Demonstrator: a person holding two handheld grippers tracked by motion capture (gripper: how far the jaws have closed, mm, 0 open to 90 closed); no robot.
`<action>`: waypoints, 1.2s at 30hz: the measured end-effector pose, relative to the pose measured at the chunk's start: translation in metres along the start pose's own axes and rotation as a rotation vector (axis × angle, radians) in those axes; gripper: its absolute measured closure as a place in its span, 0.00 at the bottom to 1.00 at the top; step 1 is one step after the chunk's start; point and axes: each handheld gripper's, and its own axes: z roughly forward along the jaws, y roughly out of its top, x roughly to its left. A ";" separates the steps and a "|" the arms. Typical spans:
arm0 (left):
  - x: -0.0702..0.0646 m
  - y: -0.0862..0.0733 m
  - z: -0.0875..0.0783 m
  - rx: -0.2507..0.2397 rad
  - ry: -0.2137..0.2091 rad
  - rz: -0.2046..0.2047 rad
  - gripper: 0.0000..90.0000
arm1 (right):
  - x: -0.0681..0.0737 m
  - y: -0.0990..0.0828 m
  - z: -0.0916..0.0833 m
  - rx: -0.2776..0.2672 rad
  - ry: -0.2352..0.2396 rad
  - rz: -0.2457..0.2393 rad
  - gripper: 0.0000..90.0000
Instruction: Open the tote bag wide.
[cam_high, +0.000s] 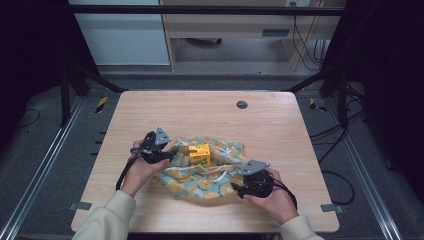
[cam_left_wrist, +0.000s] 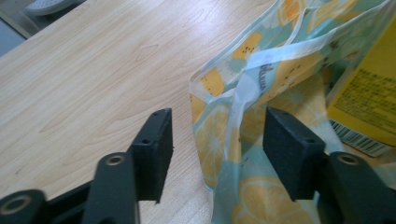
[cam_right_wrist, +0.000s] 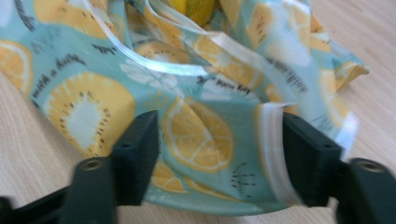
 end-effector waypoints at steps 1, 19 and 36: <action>0.000 0.001 -0.003 0.003 0.002 0.005 0.43 | 0.000 0.002 -0.002 -0.001 -0.003 0.001 0.31; 0.014 0.016 -0.057 -0.079 0.006 -0.045 0.20 | -0.011 0.023 -0.037 -0.067 -0.049 0.053 0.09; 0.022 -0.019 -0.096 -0.045 -0.008 -0.043 0.13 | -0.031 0.021 -0.073 -0.163 -0.156 0.139 0.08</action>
